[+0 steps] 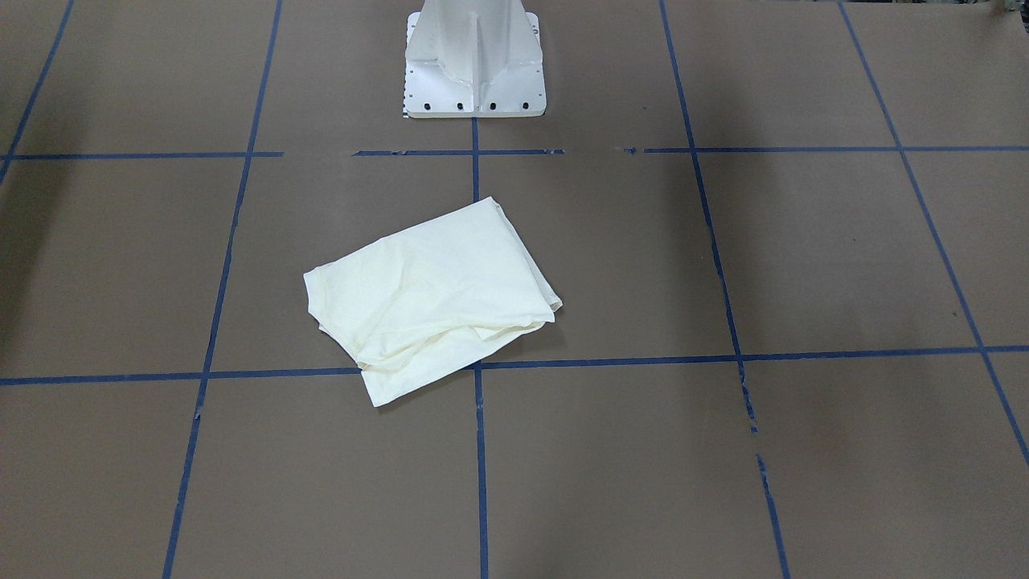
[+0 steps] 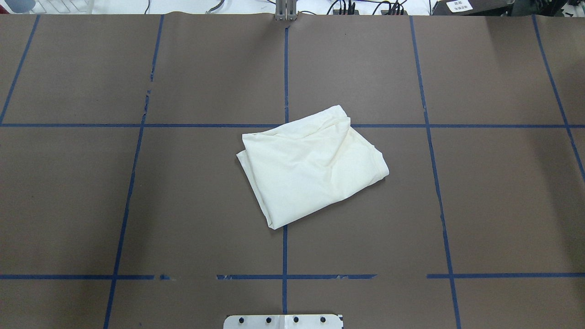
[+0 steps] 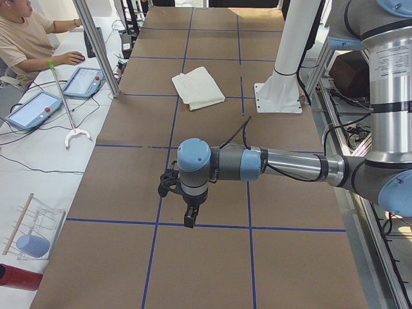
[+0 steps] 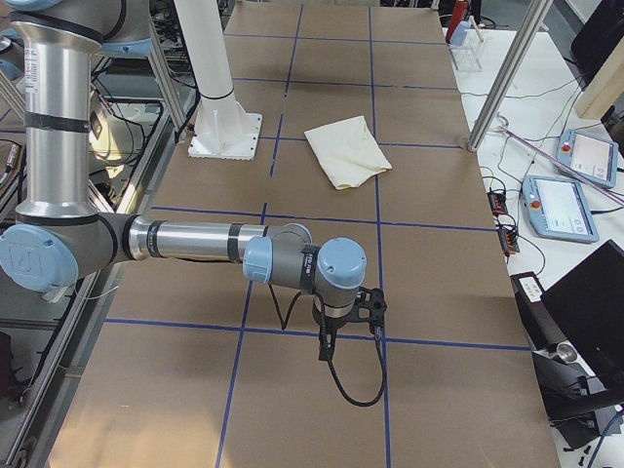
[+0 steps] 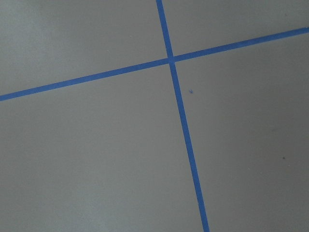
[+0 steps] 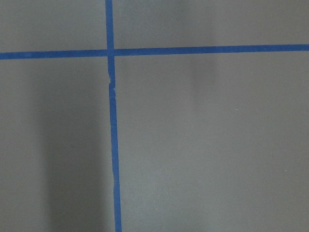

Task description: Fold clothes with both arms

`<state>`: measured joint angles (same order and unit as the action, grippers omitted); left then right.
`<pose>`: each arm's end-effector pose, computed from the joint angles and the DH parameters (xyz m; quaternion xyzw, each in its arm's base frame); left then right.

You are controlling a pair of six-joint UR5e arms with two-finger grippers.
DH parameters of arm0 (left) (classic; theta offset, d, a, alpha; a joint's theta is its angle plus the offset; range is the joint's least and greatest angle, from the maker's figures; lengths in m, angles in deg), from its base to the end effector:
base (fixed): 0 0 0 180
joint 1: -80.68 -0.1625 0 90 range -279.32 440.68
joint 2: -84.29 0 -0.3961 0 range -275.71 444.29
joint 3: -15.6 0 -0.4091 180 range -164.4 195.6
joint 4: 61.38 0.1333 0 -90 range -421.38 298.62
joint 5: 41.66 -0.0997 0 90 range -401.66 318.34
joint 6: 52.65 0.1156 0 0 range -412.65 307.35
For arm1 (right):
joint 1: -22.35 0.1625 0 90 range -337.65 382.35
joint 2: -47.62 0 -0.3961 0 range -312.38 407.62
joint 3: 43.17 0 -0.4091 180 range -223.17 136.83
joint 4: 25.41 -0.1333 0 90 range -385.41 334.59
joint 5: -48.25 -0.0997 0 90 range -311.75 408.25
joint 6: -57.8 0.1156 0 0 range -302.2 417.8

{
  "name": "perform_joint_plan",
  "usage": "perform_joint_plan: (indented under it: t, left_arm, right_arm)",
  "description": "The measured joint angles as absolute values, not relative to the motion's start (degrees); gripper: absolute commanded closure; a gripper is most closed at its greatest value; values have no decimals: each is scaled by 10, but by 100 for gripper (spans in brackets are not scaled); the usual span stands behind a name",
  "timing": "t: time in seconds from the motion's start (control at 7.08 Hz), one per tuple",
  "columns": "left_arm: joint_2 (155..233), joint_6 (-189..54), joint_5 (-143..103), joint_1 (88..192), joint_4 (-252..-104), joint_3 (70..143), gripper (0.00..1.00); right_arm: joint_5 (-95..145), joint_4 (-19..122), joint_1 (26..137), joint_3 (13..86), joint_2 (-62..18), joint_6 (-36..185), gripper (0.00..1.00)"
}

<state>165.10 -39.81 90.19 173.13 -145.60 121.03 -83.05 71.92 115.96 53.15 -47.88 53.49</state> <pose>-0.0751 -0.4410 0.5944 0.0512 0.3535 0.0860 0.9301 0.0859 -0.4558 0.6485 -0.0287 -0.3549 0.0143 0.9343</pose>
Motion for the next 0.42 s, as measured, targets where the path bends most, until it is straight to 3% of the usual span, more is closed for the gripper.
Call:
perform_joint_plan:
  t: [0.42]
  left_arm:
    - [1633,-398,902,1732,-1456,1212,0]
  right_arm:
    - [-832,721,1158,531,-480,535,0]
